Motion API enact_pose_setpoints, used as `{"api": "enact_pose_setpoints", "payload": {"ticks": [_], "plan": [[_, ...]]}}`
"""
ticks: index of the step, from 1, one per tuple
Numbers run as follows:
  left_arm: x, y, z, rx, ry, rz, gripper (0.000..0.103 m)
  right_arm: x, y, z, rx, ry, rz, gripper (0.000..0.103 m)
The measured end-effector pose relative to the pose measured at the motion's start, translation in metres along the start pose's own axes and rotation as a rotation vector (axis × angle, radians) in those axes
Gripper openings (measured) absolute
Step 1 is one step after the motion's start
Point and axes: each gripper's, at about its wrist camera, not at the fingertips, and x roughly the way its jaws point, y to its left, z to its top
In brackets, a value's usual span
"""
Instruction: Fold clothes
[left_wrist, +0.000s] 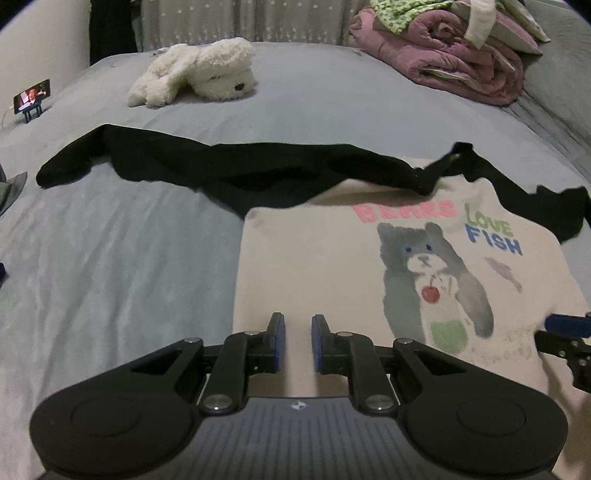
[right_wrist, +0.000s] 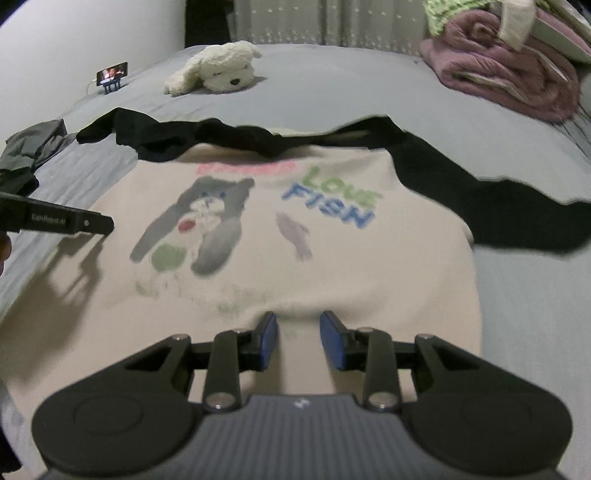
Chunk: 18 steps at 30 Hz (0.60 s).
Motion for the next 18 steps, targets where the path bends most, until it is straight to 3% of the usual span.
{"api": "enact_pose_setpoints", "payload": {"ticks": [5, 18], "plan": [[0.007, 0.009, 0.008, -0.095, 0.009, -0.003, 0.015, 0.022, 0.01, 0.03, -0.018, -0.031, -0.002, 0.029], [0.016, 0.019, 0.021, -0.194, 0.033, -0.007, 0.015, 0.104, 0.04, 0.117, -0.008, -0.051, 0.096, 0.029]]}}
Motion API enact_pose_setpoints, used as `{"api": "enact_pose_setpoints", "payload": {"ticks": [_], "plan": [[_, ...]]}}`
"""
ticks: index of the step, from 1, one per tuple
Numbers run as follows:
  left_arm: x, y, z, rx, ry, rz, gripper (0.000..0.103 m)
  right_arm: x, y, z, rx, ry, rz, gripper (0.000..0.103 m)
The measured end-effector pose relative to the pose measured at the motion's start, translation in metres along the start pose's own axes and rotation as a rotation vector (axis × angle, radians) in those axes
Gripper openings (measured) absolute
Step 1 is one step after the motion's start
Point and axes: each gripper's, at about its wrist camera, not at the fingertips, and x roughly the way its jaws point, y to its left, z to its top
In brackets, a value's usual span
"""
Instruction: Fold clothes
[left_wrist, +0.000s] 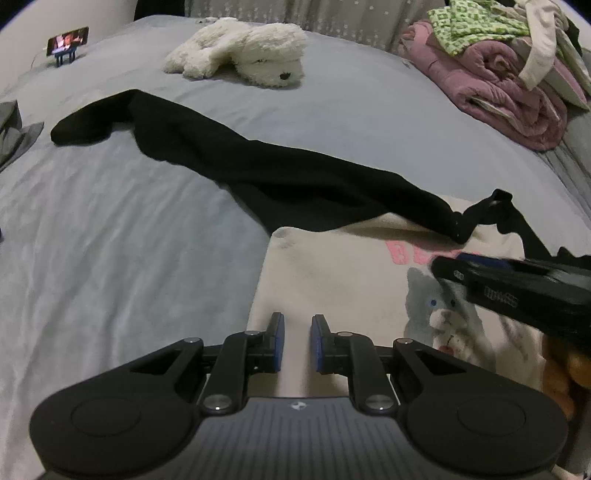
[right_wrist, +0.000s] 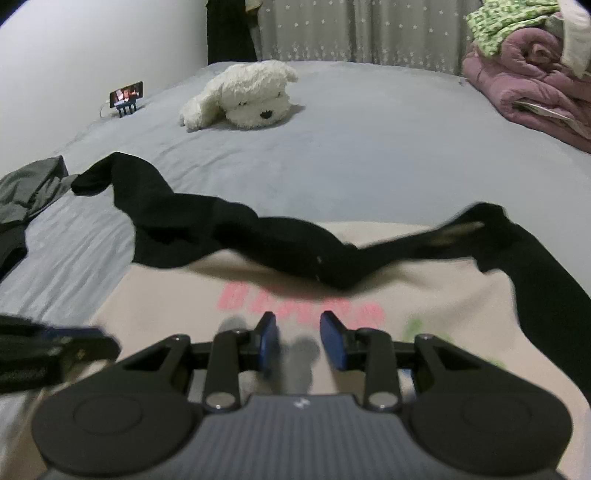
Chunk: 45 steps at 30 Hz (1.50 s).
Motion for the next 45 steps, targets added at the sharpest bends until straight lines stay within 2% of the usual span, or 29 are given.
{"api": "enact_pose_setpoints", "payload": {"ticks": [12, 14, 16, 20, 23, 27, 29, 33, 34, 35, 36, 38, 40, 43, 45], "plan": [[0.0, 0.023, 0.011, -0.107, 0.019, -0.052, 0.015, 0.069, -0.006, 0.076, -0.022, -0.021, -0.054, 0.027], [-0.001, 0.025, 0.013, -0.124, 0.013, -0.055, 0.015, 0.086, -0.007, 0.08, -0.018, 0.007, -0.058, 0.027], [-0.001, 0.027, 0.016, -0.135, 0.006, -0.055, 0.015, 0.095, -0.005, 0.081, -0.04, -0.002, -0.066, 0.028], [-0.003, 0.032, 0.022, -0.151, -0.015, -0.03, 0.021, 0.103, -0.006, 0.089, -0.052, -0.004, -0.088, 0.031], [-0.005, 0.035, 0.026, -0.17, -0.027, -0.031, 0.021, 0.108, -0.014, 0.101, -0.023, -0.005, -0.102, 0.024], [-0.002, 0.038, 0.032, -0.181, -0.035, -0.028, 0.021, 0.111, -0.019, 0.109, -0.017, -0.015, -0.13, 0.025], [0.0, 0.04, 0.034, -0.184, -0.037, -0.025, 0.022, 0.106, -0.023, 0.106, -0.005, -0.022, -0.121, 0.03], [0.002, 0.04, 0.042, -0.189, -0.042, -0.042, 0.024, 0.071, -0.058, 0.096, 0.118, -0.096, -0.06, 0.042], [0.002, 0.039, 0.044, -0.183, -0.056, -0.04, 0.025, 0.063, -0.068, 0.092, 0.135, -0.102, -0.048, 0.044], [0.002, 0.037, 0.047, -0.177, -0.072, -0.038, 0.031, 0.054, -0.078, 0.089, 0.141, -0.105, -0.035, 0.052], [0.002, 0.036, 0.049, -0.169, -0.095, -0.033, 0.038, 0.046, -0.088, 0.086, 0.136, -0.111, -0.03, 0.053], [0.005, 0.031, 0.052, -0.151, -0.145, -0.019, 0.045, 0.029, -0.103, 0.08, 0.085, -0.136, -0.08, 0.054], [0.009, 0.025, 0.056, -0.121, -0.172, -0.019, 0.047, 0.015, -0.122, 0.077, 0.077, -0.147, -0.118, 0.054], [0.014, 0.016, 0.066, -0.019, -0.217, -0.029, 0.047, 0.001, -0.152, 0.074, 0.113, -0.14, -0.101, 0.054], [0.018, 0.012, 0.079, 0.072, -0.243, -0.036, 0.049, -0.005, -0.16, 0.07, 0.047, -0.13, -0.105, 0.054]]}}
